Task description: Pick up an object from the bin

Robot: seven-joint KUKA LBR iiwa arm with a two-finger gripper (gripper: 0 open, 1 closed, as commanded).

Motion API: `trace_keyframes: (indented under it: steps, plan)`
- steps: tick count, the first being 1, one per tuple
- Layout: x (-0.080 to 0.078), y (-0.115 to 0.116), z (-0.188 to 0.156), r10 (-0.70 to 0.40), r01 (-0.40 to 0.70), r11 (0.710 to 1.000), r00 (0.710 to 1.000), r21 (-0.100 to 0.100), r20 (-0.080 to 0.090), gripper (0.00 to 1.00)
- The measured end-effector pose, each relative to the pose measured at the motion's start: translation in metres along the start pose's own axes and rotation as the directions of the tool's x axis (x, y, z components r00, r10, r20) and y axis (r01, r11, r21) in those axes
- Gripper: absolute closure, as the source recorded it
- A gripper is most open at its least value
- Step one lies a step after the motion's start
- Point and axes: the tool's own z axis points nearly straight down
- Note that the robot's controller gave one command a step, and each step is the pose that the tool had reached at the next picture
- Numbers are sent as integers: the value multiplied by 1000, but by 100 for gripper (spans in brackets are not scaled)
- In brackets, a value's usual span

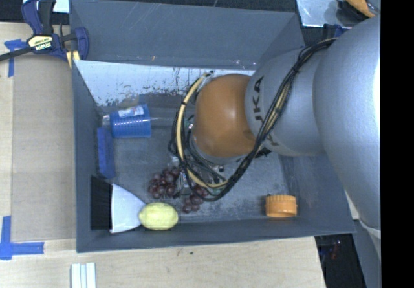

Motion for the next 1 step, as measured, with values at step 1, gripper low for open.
trace_keyframes:
  steps: [1]
  plan:
    - [-6, 9, -94, -12, 12, 1000, 1000, 1, -6, 100]
